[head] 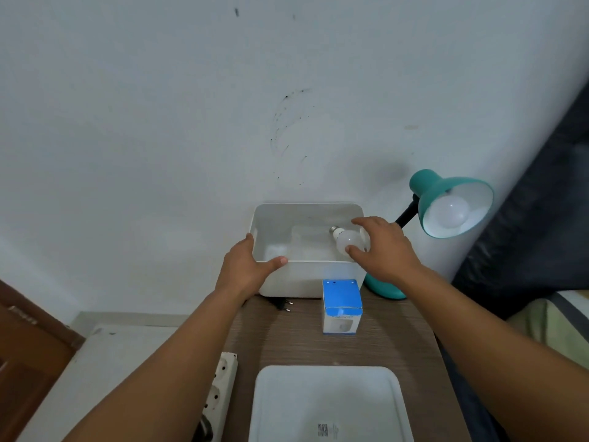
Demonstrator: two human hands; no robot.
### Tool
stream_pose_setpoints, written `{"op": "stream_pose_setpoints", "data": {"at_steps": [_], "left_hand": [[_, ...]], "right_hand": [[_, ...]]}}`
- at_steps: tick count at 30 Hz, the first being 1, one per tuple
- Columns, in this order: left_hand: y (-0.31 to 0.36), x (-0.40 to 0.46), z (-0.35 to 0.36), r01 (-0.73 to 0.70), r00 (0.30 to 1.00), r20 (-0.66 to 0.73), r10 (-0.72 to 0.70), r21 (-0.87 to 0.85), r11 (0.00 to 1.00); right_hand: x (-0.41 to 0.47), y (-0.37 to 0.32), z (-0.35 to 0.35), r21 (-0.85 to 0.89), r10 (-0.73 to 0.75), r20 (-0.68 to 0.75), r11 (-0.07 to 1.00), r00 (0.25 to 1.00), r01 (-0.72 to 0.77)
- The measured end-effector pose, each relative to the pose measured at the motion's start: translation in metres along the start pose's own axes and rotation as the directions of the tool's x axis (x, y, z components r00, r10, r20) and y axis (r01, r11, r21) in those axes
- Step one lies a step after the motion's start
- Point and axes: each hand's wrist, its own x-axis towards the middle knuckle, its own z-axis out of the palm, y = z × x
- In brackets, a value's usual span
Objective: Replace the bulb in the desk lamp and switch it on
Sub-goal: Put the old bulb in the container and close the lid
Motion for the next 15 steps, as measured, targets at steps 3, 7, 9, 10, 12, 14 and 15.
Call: {"op": "stream_pose_setpoints", "data": {"at_steps": [3, 7, 9, 10, 12, 14, 15], "left_hand": [[0.001, -0.012, -0.004, -0.028, 0.996, -0.082, 0.02, -0.102, 0.994], [-0.003, -0.043, -0.006, -0.054, 0.989, -0.145, 0.034, -0.14, 0.989], [-0.01, -0.064, -0.005, -0.105, 0.982, -0.172, 0.081, -0.133, 0.986], [-0.013, -0.075, -0.004, -0.113, 0.98, -0.181, 0.088, -0.132, 0.985], [-0.023, -0.099, 0.002, -0.107, 0.983, -0.162, 0.083, -0.152, 0.983], [-0.035, -0.126, 0.014, -0.082, 0.992, -0.106, 0.066, -0.149, 0.985], [-0.041, -0.14, 0.02, -0.059, 0.997, -0.066, 0.05, -0.135, 0.989]], "right_hand": [[-0.028, -0.002, -0.008, 0.117, -0.041, -0.099, 0.992, 0.994, 0.052], [-0.074, 0.003, -0.005, 0.205, -0.013, -0.099, 0.978, 0.995, 0.033], [-0.097, 0.008, 0.001, 0.231, 0.016, -0.085, 0.973, 0.996, 0.004], [-0.108, 0.011, 0.004, 0.237, 0.034, -0.075, 0.971, 0.997, -0.015], [-0.132, 0.017, 0.011, 0.233, 0.06, -0.035, 0.971, 0.998, -0.05], [-0.156, 0.028, 0.02, 0.219, 0.072, 0.006, 0.973, 0.997, -0.072], [-0.167, 0.032, 0.025, 0.221, 0.093, 0.035, 0.97, 0.995, -0.098]]}}
